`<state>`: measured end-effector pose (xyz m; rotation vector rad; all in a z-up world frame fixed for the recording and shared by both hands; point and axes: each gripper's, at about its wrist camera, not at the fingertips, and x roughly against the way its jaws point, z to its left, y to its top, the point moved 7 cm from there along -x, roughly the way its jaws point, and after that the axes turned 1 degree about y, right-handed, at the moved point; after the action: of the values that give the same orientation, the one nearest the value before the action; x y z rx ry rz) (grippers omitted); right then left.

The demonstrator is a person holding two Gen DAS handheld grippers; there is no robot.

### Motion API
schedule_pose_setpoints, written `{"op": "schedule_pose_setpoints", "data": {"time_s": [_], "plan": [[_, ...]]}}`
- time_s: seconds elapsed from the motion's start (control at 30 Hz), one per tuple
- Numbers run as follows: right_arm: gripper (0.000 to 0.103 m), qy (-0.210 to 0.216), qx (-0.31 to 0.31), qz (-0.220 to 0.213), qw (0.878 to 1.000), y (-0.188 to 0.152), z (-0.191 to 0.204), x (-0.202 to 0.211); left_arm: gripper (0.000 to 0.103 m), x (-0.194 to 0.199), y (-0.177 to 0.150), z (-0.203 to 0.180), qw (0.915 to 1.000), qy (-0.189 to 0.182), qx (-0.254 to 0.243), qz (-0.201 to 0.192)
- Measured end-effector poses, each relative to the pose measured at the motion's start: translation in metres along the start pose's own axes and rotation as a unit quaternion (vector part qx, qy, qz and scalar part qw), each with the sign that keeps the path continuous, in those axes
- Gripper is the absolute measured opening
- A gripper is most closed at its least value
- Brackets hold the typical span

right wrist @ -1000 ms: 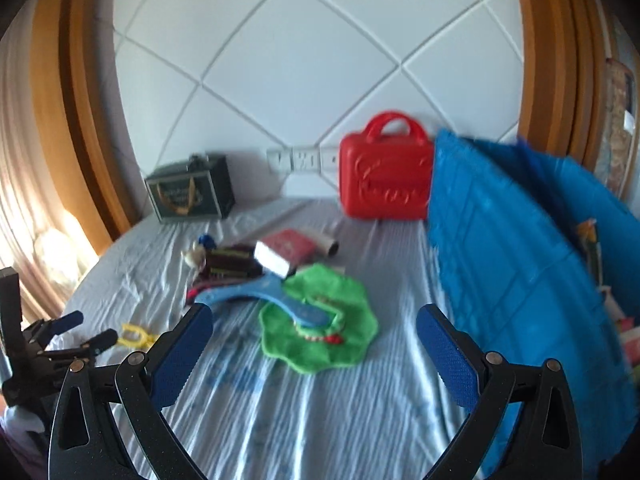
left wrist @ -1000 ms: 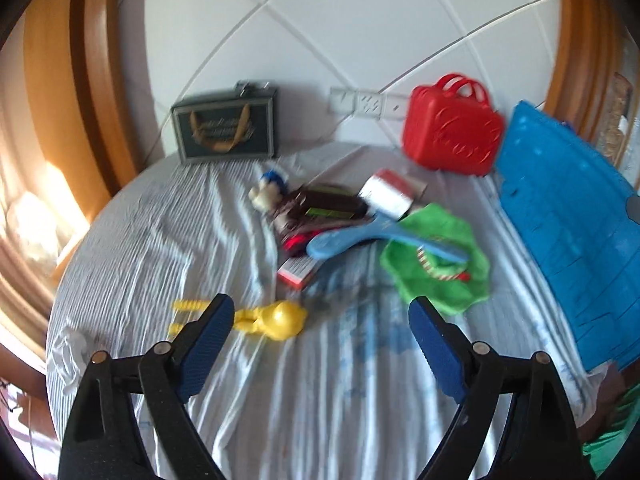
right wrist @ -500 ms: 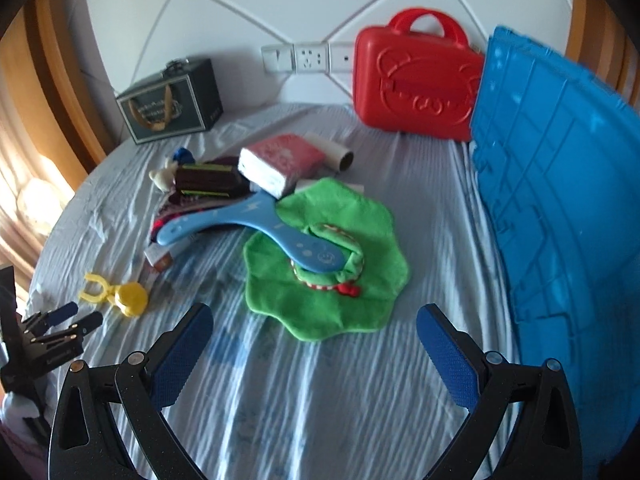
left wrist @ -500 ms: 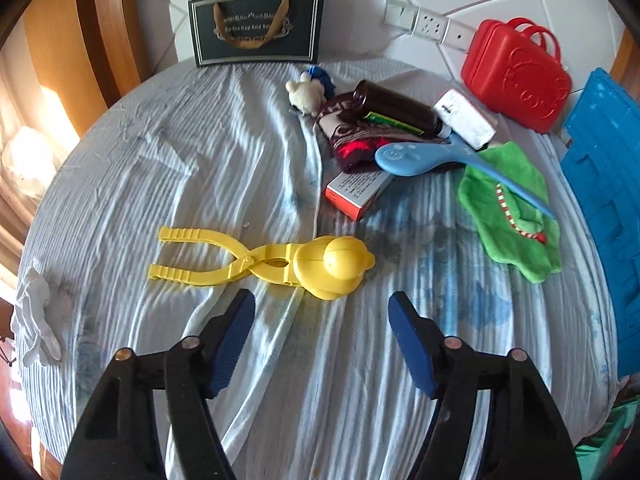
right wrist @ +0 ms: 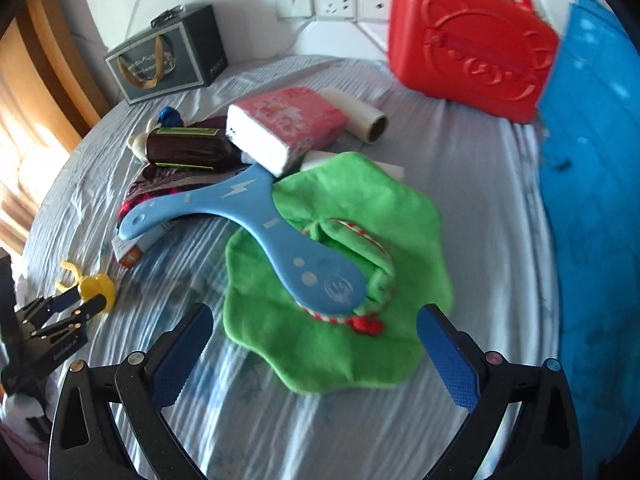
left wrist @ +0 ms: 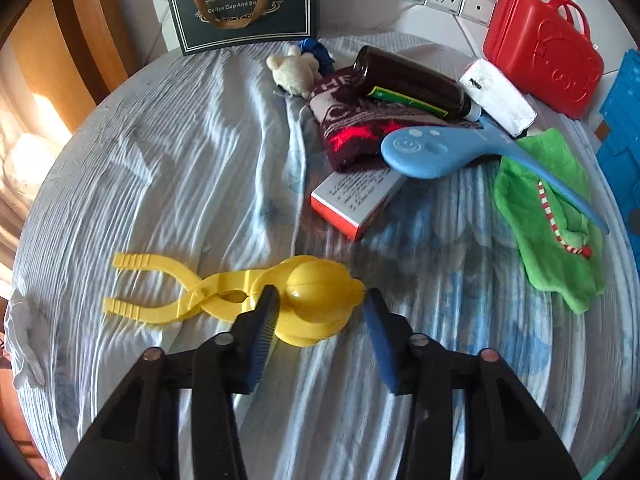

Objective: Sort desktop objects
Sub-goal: 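Grasp the yellow snowball maker with the left gripper while the right grasps the blue boomerang, then lift the yellow snowball maker with the left gripper while the right lifts the blue boomerang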

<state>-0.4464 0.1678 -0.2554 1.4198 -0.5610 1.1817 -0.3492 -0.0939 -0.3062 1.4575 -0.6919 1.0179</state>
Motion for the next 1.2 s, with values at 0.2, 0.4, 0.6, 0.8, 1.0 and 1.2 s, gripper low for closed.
{"op": "schedule_pose_setpoints", "data": {"time_s": [0.2, 0.4, 0.6, 0.8, 1.0, 1.2], "plan": [[0.103, 0.013, 0.036, 0.015, 0.999, 0.026, 0.021, -0.041, 0.039, -0.004, 0.017, 0.008, 0.9999, 0.005, 0.007, -0.01], [0.103, 0.013, 0.063, 0.04, 0.997, 0.042, 0.03, -0.079, 0.039, -0.003, 0.037, 0.017, 0.9993, -0.009, 0.022, -0.029], [0.102, 0.015, 0.062, 0.059, 0.996, 0.048, 0.032, -0.105, 0.039, -0.009, 0.052, 0.019, 0.9991, -0.008, 0.02, -0.036], [0.038, 0.05, 0.062, 0.074, 0.994, 0.035, 0.048, -0.107, 0.039, -0.002, 0.055, 0.017, 0.9988, -0.013, 0.019, -0.043], [0.032, 0.082, 0.067, 0.048, 0.993, 0.015, 0.068, -0.065, 0.039, 0.025, 0.054, 0.016, 0.9975, -0.014, 0.019, -0.066], [0.028, 0.085, 0.071, -0.006, 0.994, 0.009, 0.08, 0.001, 0.039, 0.074, 0.055, 0.016, 0.9935, -0.019, 0.017, -0.111]]}}
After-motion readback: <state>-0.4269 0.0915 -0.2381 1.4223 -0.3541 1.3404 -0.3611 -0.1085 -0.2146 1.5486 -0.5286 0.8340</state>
